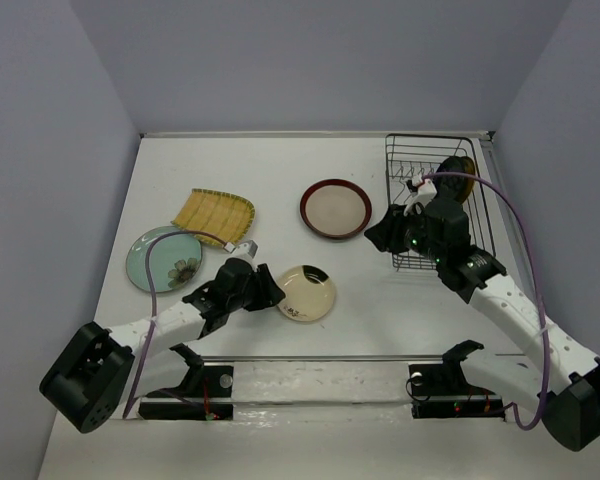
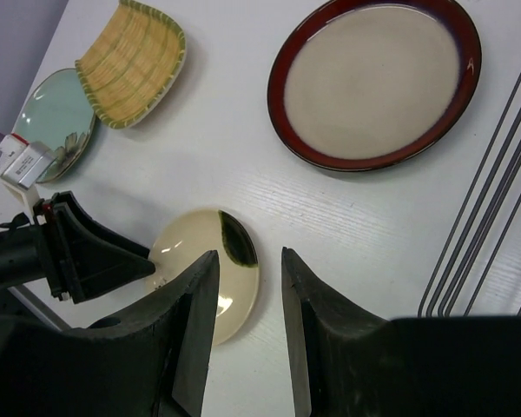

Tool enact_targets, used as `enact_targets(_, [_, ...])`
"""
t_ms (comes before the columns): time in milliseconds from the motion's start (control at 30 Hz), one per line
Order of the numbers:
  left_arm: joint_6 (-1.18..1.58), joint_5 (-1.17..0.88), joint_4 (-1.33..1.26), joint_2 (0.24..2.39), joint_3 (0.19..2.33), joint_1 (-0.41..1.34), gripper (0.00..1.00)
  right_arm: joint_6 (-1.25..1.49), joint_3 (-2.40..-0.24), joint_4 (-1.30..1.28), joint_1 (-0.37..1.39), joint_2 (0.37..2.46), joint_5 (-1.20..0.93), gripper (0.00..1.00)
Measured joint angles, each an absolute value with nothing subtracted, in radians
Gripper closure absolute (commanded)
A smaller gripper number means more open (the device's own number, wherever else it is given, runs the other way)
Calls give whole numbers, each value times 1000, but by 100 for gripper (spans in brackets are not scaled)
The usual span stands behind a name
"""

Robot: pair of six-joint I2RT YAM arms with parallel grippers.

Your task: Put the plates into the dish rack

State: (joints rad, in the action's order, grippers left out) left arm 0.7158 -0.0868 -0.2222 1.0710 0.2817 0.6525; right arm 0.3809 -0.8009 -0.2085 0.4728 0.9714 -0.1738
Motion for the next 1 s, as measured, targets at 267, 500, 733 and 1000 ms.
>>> enact_targets(267, [718, -89, -286, 1107, 279, 653, 65, 391, -783, -191, 473, 992, -222, 59])
enact_targets(500, [715, -74, -324, 1158, 279, 652, 71, 393, -767, -152, 473, 1040, -317, 59])
enact_targets(733, [715, -64, -365, 1196, 279, 653, 94, 397, -752, -117, 474, 1065, -386, 58])
enact_targets(1000, [716, -62, -385, 1138, 270, 653, 94, 365, -752, -96, 493, 1143, -465, 27])
